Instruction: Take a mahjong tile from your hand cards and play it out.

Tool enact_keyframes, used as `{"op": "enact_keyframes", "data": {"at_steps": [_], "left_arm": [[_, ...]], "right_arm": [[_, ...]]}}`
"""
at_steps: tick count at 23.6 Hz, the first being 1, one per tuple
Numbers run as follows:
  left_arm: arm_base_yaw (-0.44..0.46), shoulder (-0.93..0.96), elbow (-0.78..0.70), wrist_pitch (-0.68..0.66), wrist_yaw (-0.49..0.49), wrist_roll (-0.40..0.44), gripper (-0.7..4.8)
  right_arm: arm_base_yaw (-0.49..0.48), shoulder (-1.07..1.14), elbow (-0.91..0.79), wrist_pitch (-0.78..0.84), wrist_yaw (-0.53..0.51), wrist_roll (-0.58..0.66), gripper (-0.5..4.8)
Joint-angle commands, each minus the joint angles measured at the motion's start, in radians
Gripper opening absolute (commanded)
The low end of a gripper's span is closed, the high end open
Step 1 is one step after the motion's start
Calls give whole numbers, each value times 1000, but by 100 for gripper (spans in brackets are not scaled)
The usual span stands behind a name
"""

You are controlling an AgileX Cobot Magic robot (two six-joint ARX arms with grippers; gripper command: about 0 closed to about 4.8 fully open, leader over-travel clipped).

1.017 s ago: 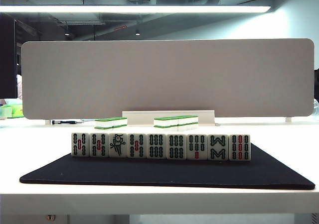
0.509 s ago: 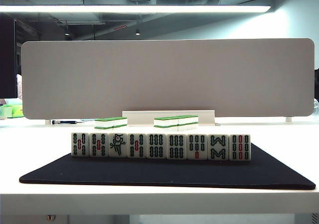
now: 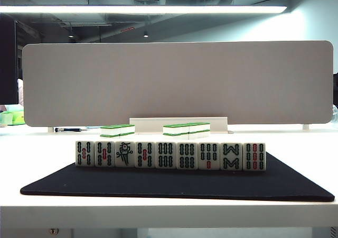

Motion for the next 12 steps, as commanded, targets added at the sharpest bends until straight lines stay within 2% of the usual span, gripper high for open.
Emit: {"op": "enact_keyframes", "data": {"at_steps": [1,12], "left_arm": [[-3,5,14,6,53,-14,30],[-3,13,72,-3,63,-15,30]], "right_arm": [[2,17,30,-8,-17,2,-1],[7,166,147,-57,-79,0,0]]}}
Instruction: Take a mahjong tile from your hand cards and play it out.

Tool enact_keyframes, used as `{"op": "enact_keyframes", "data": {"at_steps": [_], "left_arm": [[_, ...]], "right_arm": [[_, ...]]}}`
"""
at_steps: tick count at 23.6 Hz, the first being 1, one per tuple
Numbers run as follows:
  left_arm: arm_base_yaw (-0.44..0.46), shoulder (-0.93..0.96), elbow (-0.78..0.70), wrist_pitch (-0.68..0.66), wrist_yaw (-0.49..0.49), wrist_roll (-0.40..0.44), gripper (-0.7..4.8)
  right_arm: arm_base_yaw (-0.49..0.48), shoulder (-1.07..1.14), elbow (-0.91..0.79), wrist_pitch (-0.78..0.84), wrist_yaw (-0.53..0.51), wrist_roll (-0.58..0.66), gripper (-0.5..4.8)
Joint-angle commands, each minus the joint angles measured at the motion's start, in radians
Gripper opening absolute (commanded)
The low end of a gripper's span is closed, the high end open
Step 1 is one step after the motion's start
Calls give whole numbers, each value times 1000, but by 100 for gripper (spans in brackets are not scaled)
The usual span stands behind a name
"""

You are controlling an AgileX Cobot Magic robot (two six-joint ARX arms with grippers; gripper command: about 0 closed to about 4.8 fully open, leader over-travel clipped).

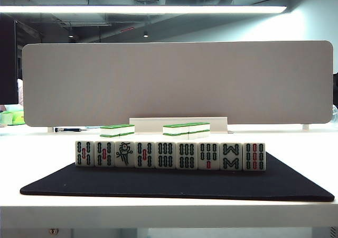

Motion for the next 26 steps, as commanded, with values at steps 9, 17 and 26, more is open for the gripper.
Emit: {"op": "enact_keyframes", "data": {"at_steps": [9,17,26], "left_arm": [[-3,174,115,-32,95,-3,30],[-3,387,223,-32,210,12,30],[-5,600,336,-86,341,88,30]], "right_arm": [[0,161,103,-13,-128,-4,-1],[1,204,186,-111,-197,-6,-1],[1,204,187,-153,-365,-6,-1]]}}
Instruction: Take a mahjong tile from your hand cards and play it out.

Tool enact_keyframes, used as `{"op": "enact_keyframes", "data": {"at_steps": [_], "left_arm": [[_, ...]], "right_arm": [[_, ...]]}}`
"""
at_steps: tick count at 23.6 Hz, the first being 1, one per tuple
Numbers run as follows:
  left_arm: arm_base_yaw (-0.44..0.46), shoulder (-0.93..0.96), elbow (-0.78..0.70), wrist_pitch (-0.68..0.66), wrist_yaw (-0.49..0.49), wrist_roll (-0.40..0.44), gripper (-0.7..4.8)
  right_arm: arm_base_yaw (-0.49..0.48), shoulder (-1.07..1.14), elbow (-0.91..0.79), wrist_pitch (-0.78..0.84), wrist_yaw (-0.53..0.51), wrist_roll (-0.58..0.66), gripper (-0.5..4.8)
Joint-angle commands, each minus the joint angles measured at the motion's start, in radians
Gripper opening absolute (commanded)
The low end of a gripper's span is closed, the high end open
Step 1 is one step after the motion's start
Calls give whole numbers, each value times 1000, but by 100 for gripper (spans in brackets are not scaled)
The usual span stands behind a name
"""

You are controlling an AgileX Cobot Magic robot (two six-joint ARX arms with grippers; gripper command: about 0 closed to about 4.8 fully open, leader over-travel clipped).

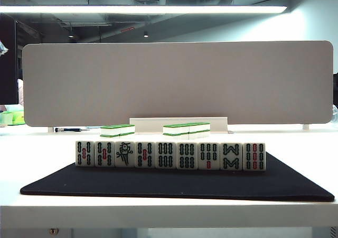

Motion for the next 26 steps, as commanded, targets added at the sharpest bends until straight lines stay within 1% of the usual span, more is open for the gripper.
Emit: {"op": "enact_keyframes", "data": {"at_steps": [1,6,8,12,16,21,24,26], "left_arm": [[-9,48,39,-21,14,39,30],[-83,107,74,-25,10,112,30],[-119,126,80,-25,5,111,30],[-206,189,86,-24,-58,111,30],[-243,226,87,-23,-59,113,30],[-268,243,90,-30,-57,111,30],[-294,243,110,-68,-53,111,30],[-309,242,122,-105,-45,109,30]], "right_arm": [[0,0,5,-5,-24,-2,-1],[13,0,5,-6,-67,-2,-1],[35,0,5,-4,-68,-2,-1],[119,1,5,9,-50,-1,-1],[181,12,5,19,-14,11,-1],[280,100,6,22,-15,58,-1],[342,132,6,21,-16,63,-1],[389,138,5,16,-19,98,-1]]}}
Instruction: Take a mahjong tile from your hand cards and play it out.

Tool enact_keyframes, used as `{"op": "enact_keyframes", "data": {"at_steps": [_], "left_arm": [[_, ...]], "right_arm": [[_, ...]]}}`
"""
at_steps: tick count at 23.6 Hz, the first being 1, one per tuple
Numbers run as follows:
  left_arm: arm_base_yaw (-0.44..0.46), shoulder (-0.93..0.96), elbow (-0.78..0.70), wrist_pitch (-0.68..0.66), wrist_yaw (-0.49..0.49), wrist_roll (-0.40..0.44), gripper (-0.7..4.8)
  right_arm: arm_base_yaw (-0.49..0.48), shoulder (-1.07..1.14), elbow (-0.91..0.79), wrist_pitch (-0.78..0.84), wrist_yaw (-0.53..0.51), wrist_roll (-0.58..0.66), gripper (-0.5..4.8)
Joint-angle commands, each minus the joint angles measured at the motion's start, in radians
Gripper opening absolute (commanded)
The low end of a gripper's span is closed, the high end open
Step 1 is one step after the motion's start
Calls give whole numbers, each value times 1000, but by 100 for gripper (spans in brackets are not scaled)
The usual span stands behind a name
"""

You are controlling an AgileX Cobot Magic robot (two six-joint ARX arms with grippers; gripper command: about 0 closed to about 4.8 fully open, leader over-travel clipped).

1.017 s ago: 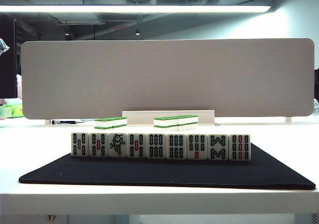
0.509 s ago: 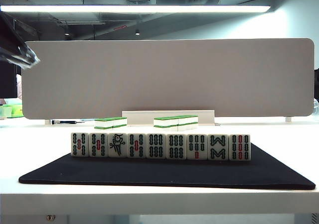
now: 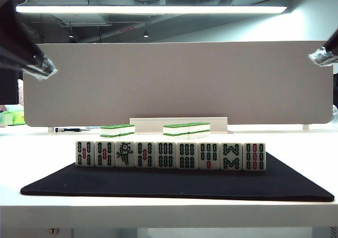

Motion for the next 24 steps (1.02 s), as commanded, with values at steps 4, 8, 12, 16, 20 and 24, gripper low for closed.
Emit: {"op": "enact_keyframes", "data": {"at_steps": [4,8,12,16,20,24], "left_arm": [[-21,-2,14,-65,129,0,30],[-53,-1,13,-128,153,3,30],[-75,-2,13,-122,158,0,30],[-74,-2,13,-95,159,-1,30],[-74,-2,13,-54,198,-26,30],[-74,-1,13,-76,80,-27,30]], "right_arm": [[92,0,3,8,-3,47,-1],[103,0,3,-23,-2,46,-1],[102,0,3,-26,-2,45,-1],[103,-2,3,-26,-3,45,-1],[103,-2,3,-26,-2,45,-1],[103,-2,3,-37,5,45,-1]]}}
